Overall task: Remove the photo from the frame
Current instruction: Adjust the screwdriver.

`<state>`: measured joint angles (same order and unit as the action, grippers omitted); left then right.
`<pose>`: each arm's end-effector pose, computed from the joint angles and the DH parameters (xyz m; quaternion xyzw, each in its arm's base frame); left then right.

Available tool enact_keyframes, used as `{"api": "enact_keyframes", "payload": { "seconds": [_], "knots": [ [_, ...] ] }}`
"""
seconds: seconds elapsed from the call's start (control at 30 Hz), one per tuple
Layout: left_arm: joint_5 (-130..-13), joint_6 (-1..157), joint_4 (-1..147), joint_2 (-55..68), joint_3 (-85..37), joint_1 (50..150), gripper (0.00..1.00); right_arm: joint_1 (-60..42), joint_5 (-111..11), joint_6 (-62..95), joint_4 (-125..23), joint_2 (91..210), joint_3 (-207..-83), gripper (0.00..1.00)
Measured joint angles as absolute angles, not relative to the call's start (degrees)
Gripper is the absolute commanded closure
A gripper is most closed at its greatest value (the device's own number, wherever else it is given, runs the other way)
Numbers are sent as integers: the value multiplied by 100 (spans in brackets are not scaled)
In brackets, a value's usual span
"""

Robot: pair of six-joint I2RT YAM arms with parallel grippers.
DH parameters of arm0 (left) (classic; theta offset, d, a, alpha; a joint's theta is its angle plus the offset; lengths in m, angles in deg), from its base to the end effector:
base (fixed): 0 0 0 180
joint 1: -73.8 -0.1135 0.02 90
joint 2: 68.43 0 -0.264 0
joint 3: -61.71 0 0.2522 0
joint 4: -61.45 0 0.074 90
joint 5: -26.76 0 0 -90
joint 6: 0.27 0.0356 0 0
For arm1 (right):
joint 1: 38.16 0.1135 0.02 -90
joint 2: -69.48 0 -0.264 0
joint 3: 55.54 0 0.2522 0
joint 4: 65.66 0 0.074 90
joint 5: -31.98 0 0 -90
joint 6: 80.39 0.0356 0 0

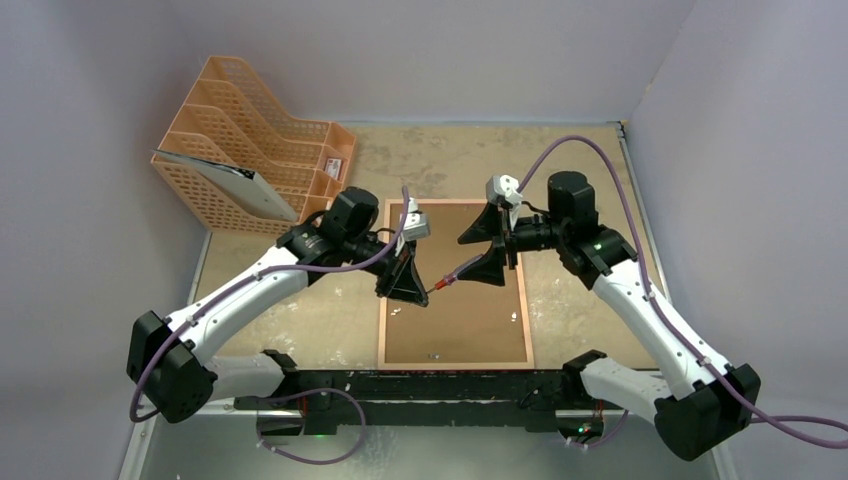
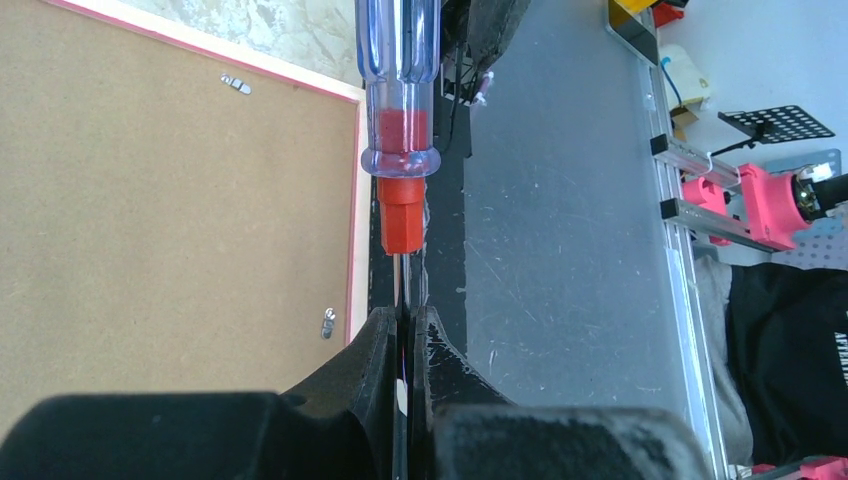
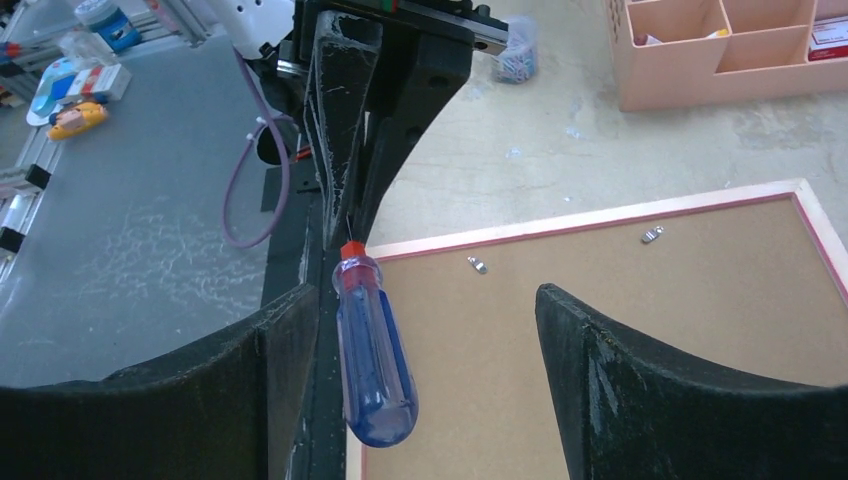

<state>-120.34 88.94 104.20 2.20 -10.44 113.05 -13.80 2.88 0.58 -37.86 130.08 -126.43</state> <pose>0.1784 -0.1843 0.3077 0.4498 0.6904 -0.5331 0.1917 0.1927 0.1214 0.3611 -0.4867 0.5799 0.4731 0.4506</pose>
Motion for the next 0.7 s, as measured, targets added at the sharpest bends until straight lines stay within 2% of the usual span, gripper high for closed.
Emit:
{"api": "enact_keyframes", "payload": {
  "seconds": [0.23,0.37,0.53,0.63,0.7],
  "knots": [
    [-12161,8891,10398,318,-1084,11281,100,-1275,339,-17,-3740,13061,-12643,33],
    [-12170,8867,10363,321,-1099,11283,100,-1170,354,-52,-3731,13170,-12643,33],
    [-12176,8837,10355,321,-1108,11281,100,-1115,358,-56,-3716,13216,-12643,41],
    [-12174,8832,10352,321,-1108,11281,100,-1115,415,-54,-3716,13214,-12638,42],
    [-12176,8832,10355,321,-1108,11281,100,-1115,448,-54,-3716,13214,-12632,39]
  ]
}}
